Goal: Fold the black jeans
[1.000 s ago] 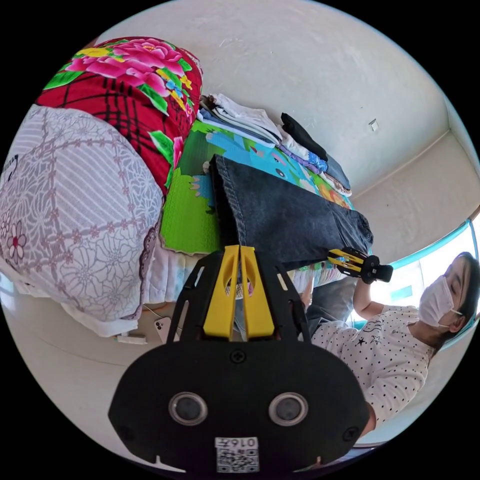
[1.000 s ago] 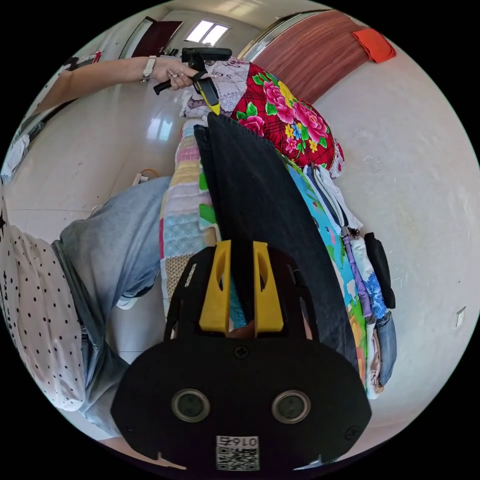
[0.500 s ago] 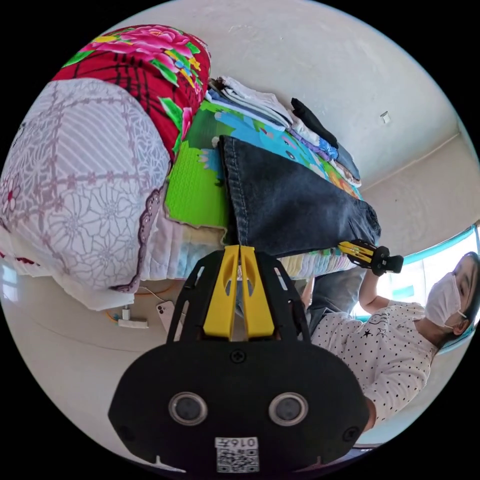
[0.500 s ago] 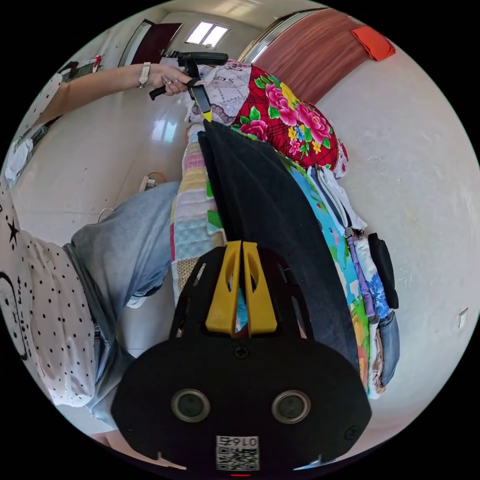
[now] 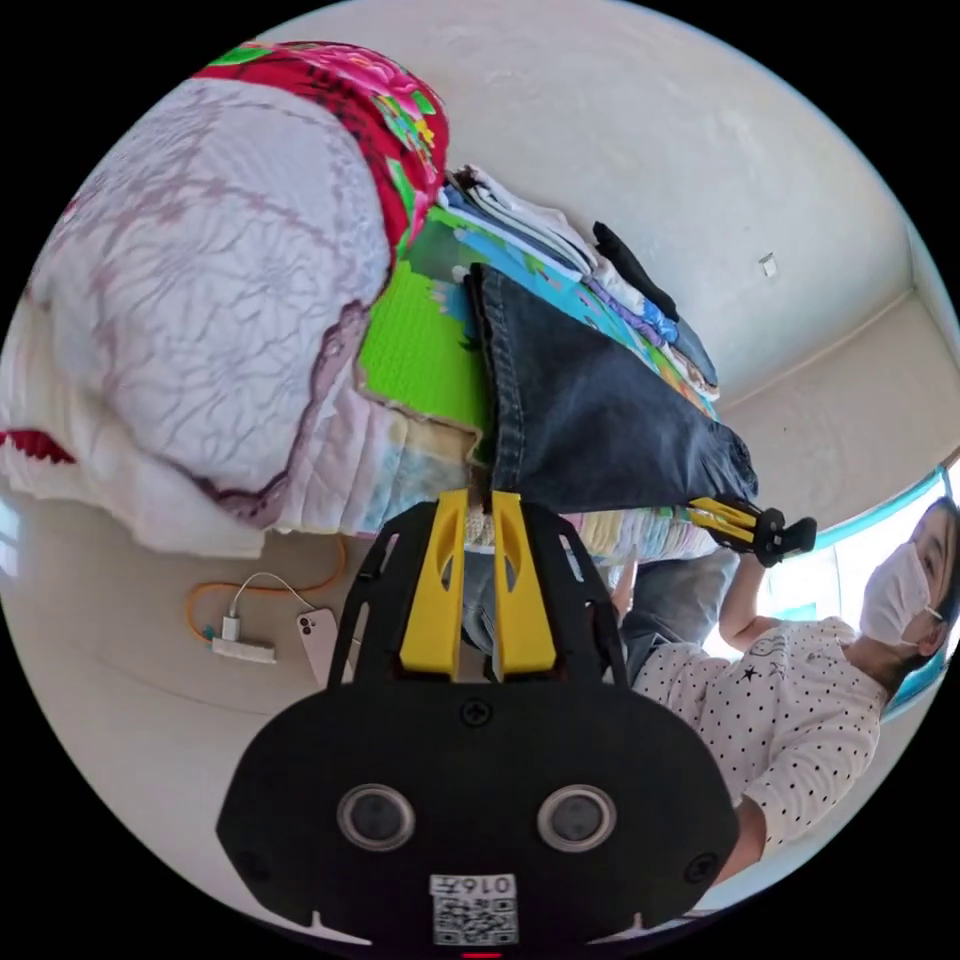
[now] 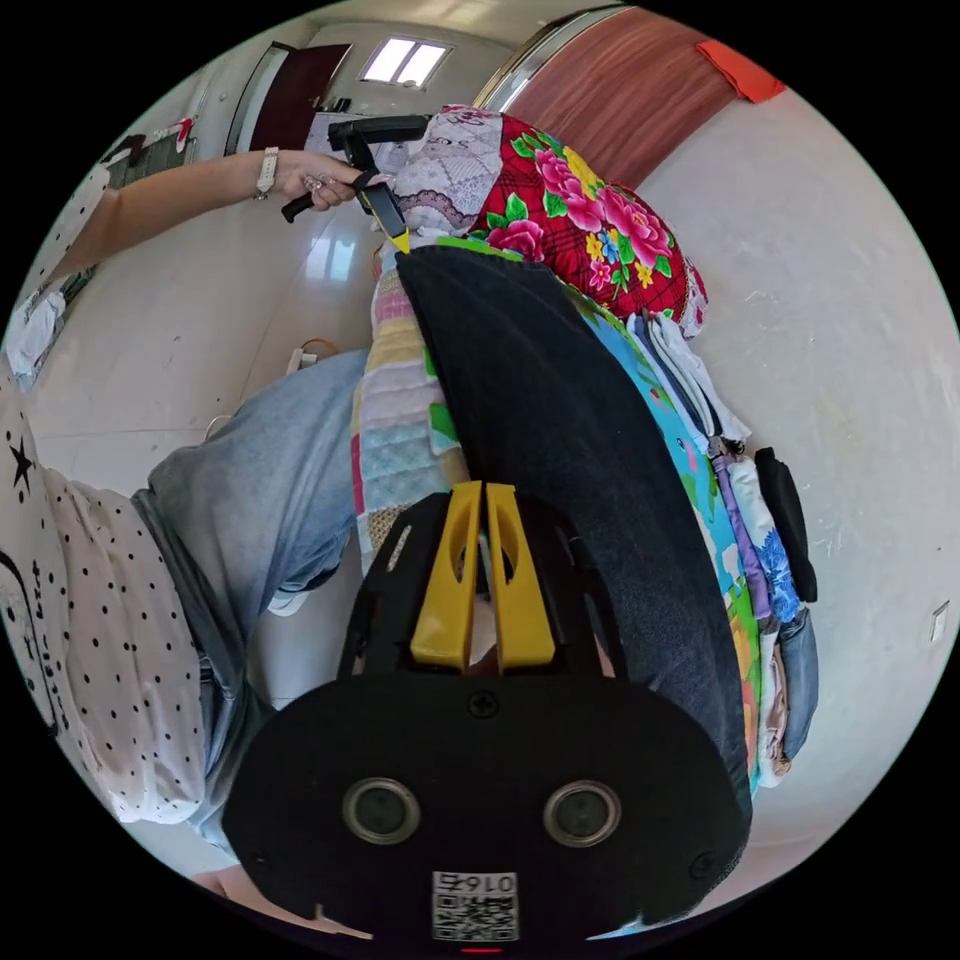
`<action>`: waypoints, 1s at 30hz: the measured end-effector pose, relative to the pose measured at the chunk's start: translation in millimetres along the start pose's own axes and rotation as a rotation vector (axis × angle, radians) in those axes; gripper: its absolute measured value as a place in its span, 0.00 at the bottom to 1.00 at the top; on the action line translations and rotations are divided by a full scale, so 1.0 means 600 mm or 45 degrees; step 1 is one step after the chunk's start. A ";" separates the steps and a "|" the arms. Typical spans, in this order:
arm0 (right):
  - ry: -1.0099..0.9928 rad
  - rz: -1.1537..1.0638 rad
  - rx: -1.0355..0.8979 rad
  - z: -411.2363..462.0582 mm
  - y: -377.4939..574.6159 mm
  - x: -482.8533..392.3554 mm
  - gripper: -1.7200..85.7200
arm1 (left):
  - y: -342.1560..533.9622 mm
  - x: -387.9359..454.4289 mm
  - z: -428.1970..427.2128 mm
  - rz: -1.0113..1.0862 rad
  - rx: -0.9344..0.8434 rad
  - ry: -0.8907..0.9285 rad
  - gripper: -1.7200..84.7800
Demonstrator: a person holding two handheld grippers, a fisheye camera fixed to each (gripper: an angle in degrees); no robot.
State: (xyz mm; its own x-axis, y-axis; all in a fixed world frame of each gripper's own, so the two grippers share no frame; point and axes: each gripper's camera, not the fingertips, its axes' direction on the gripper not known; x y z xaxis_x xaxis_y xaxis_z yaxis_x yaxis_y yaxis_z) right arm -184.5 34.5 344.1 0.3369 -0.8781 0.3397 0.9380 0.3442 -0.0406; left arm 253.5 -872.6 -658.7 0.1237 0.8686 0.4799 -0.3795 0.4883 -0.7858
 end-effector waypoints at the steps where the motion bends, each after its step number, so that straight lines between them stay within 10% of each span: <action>1: -0.020 0.026 0.006 -0.006 0.004 0.006 0.05 | 0.007 -0.004 -0.004 -0.020 0.016 -0.005 0.07; 9: -0.211 0.234 0.177 -0.040 0.065 0.041 0.10 | 0.114 -0.063 0.003 -0.273 0.257 0.439 0.15; 24: -0.169 0.282 0.133 -0.012 0.093 0.069 0.10 | 0.111 -0.016 0.002 -0.266 0.441 0.415 0.16; 30: -0.149 0.275 0.118 0.003 0.096 0.080 0.10 | 0.136 -0.024 0.006 -0.350 0.523 0.738 0.17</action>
State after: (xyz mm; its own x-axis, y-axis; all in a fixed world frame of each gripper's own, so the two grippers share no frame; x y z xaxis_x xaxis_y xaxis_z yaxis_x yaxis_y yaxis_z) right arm -114.7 12.6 359.7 0.5119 -0.7382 0.4393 0.8321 0.5532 -0.0398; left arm 217.3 -845.7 -728.7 0.6819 0.6810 0.2668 -0.5618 0.7213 -0.4050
